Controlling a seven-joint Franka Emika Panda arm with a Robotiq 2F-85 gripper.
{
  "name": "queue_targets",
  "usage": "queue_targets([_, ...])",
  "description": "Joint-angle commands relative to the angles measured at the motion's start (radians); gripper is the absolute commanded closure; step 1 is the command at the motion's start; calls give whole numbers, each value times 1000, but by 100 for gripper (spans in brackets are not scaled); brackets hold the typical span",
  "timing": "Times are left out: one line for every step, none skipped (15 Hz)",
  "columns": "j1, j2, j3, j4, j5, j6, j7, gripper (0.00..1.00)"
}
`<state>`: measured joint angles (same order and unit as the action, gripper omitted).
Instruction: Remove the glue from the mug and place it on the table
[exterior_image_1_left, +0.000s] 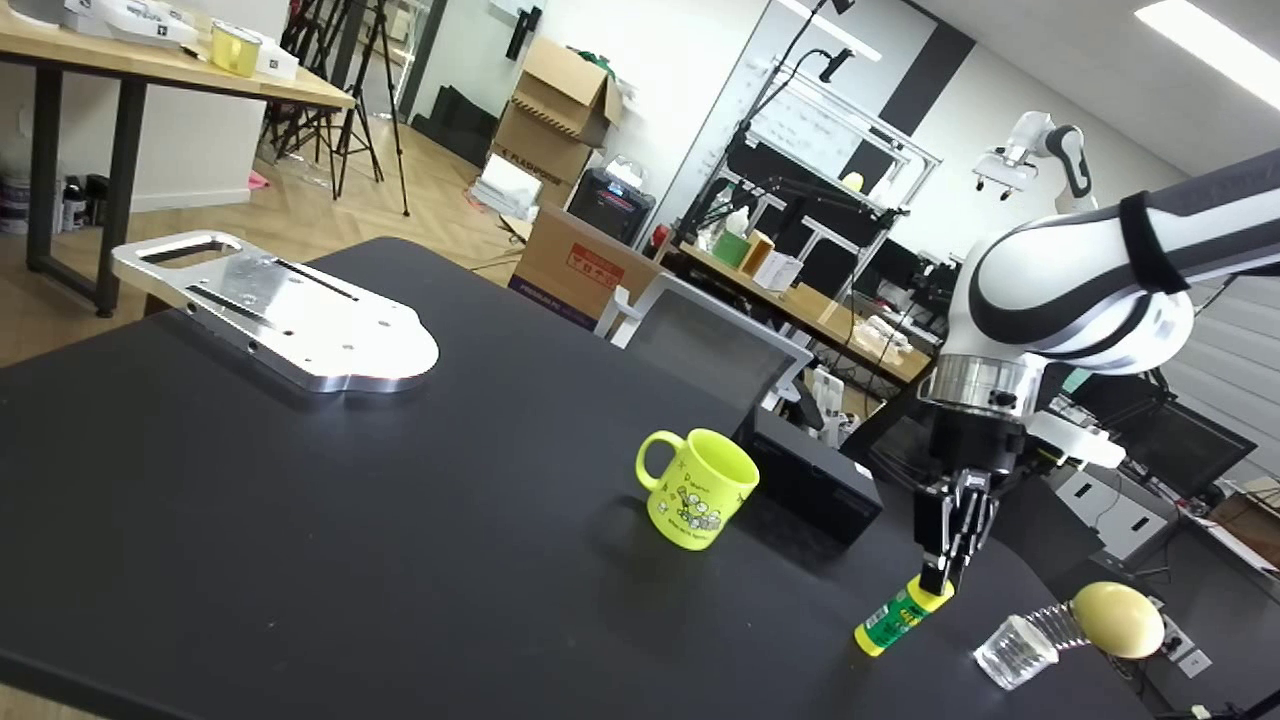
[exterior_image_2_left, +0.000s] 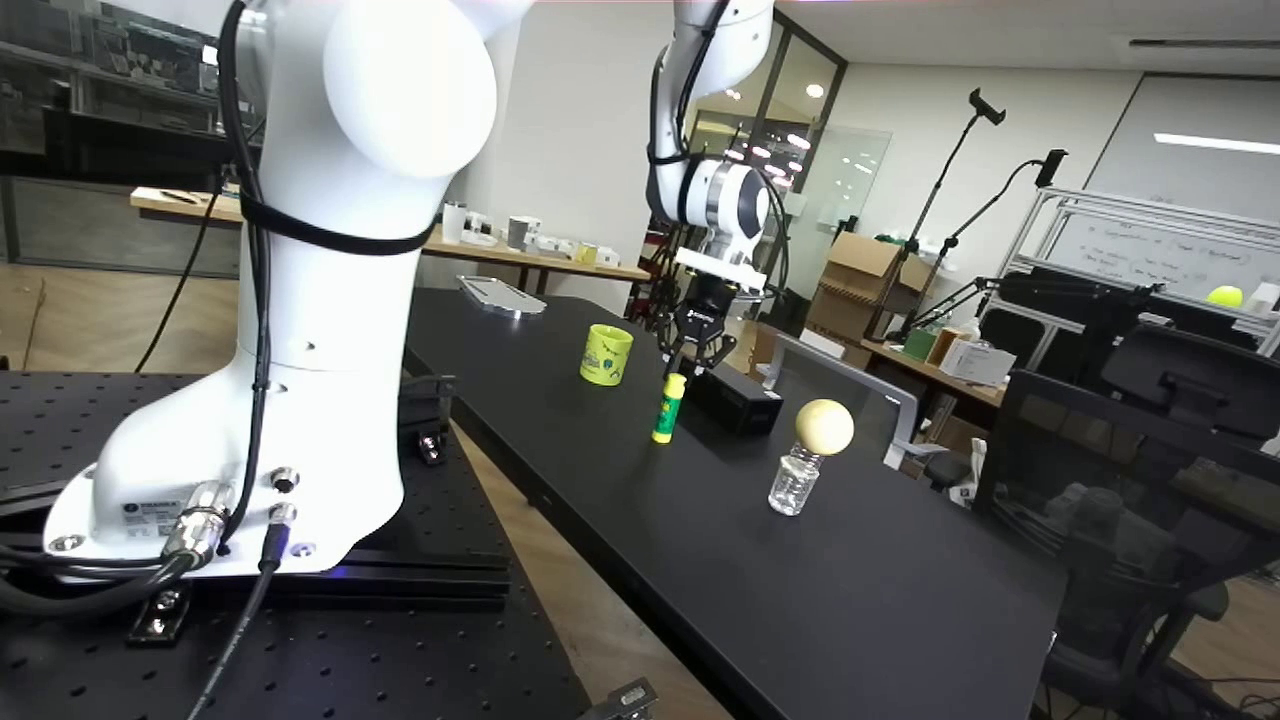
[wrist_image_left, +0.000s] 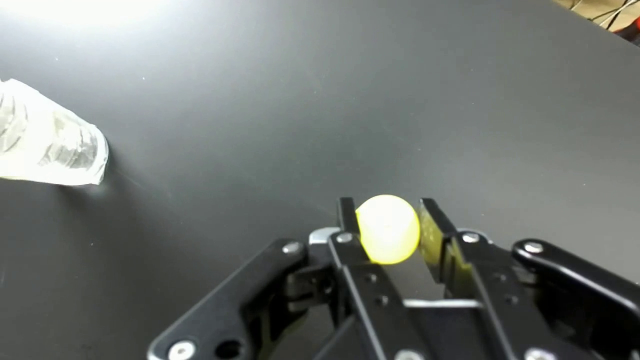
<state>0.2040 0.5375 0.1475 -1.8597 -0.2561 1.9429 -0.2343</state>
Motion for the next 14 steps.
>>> queue_targets([3, -69, -7, -83, -15, 51, 60, 39])
queue_targets([2, -82, -6, -93, -12, 56, 62, 34])
queue_targets([3, -99, -4, -103, -9, 60, 69, 26])
queue_targets([3, -113, -1, -108, -3, 59, 71, 20])
queue_targets([1, -133, 2, -117, 4, 60, 71, 14])
queue_targets([1, -155, 4, -126, 7, 62, 77, 6])
queue_targets([3, -176, 5, -134, 6, 59, 83, 2])
queue_targets([5, -199, 7, -142, 3, 56, 88, 0])
queue_targets([8, -219, 9, -149, 1, 53, 92, 0])
queue_targets([11, -233, 11, -151, 3, 36, 98, 0])
queue_targets([2, -168, 11, -99, 2, 39, 51, 0])
queue_targets([3, -182, 13, -103, 2, 38, 50, 0])
queue_targets([3, -182, 14, -103, 2, 38, 49, 0])
queue_targets([3, -177, 14, -103, 1, 39, 48, 0])
